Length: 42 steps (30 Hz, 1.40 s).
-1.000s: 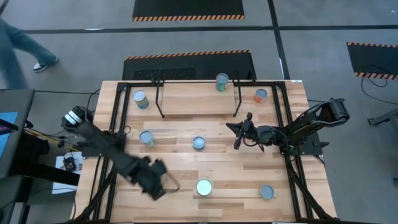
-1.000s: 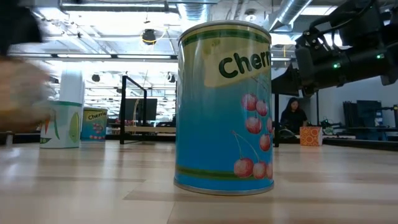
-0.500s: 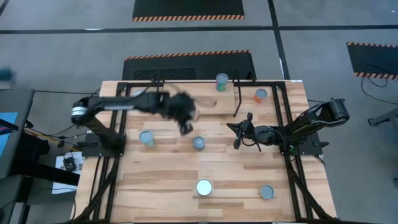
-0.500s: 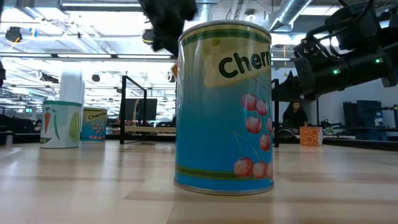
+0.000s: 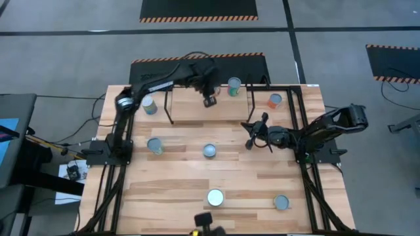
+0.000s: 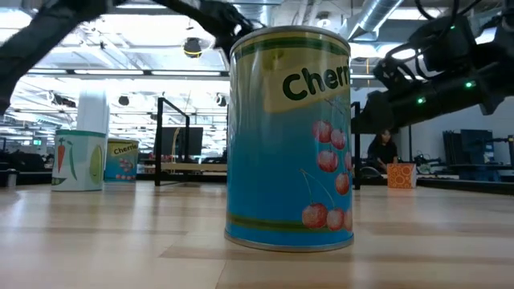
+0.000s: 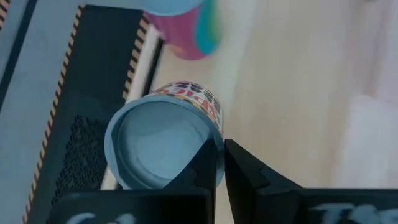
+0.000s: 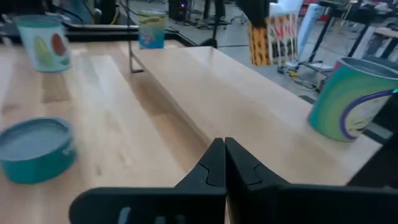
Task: Pick and place cans onto a shelf
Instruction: Put the canned black beans on the shelf, then put the canned cherries on the shelf
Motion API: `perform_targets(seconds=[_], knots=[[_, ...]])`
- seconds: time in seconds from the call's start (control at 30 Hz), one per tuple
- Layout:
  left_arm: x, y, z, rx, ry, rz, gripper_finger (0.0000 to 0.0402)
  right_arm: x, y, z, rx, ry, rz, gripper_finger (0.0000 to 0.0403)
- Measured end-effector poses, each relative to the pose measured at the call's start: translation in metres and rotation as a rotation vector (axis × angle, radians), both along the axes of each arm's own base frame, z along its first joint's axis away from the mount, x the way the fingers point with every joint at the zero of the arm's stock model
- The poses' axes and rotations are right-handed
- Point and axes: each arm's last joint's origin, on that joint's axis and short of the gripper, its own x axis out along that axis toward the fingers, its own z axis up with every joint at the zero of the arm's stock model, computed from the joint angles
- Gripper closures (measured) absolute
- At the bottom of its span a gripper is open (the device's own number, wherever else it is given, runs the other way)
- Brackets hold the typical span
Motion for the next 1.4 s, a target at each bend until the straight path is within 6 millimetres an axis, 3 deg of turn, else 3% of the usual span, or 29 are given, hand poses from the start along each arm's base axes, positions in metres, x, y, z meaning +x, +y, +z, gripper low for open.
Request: perform_targets(seconds=[0.17,0.53,1.2,1.4], knots=[[0.015,0.023,-0.015,-0.018,0.032,0.023,0.0399,0.000,-0.008,0.001,-0.006,-0.005,-0.001,0.0394],[0.024,0.026,-0.036,-0.075,0.104,0.013,0.0399,0.000,-0.010,0.002,-0.027,0.006,0.016,0.0394],[0.034,0.028,-0.034,-0.026,0.020,0.005,0.0348,0.000,-0.010,0.002,-0.029,0.007,0.017,0.0394],[0.038,0.018,-0.008,0.031,-0.003,-0.046,0.0339,0.000,-0.010,0.002,-0.029,0.007,0.016,0.0394]])
